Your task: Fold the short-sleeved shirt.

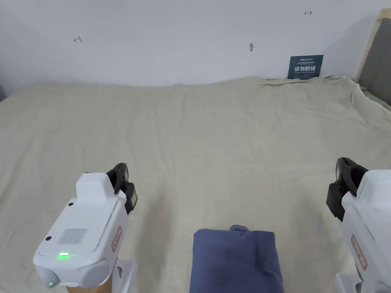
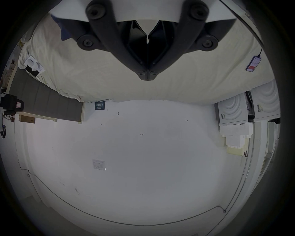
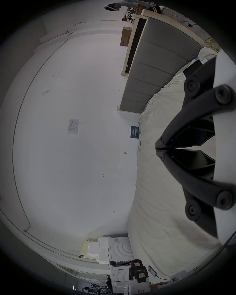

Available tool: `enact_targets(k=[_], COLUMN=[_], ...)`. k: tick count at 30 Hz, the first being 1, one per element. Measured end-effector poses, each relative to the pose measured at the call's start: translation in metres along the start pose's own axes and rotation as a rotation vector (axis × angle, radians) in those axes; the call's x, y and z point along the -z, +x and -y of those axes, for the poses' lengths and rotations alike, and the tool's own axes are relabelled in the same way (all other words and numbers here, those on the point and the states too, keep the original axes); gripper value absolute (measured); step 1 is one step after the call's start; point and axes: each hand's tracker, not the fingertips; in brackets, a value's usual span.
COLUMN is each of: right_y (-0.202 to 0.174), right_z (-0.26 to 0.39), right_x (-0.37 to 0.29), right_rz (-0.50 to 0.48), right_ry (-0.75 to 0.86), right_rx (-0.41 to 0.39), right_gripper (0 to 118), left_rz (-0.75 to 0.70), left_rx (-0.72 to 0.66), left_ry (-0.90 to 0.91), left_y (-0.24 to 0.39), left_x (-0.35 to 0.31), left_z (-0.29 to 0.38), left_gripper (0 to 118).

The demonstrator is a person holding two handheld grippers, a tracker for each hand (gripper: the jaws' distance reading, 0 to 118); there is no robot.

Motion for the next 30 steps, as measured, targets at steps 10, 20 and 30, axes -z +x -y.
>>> enact_targets(k=[10, 20, 30], right_y=[-0.004, -0.038, -0.079], right_z=[0.000, 0.041, 0.134], right_x=[0.002, 0.020, 0.041], right_rz=[-0.012, -0.076, -0.124], right_ry=[-0.011, -0.124, -0.322], right_rx=[0.002, 0.059, 0.067], right_gripper=[1, 1, 1], left_rz=[0.002, 0.030, 0.067], left_rx=[-0.006, -0.051, -0.060], left_ry=[-0.011, -0.079, -0.209], left_y=[0.001, -0.002, -0.003], left_x=[0.000, 0.001, 0.006], left_z=[0.001, 0.014, 0.042], left_gripper=[0, 0, 0])
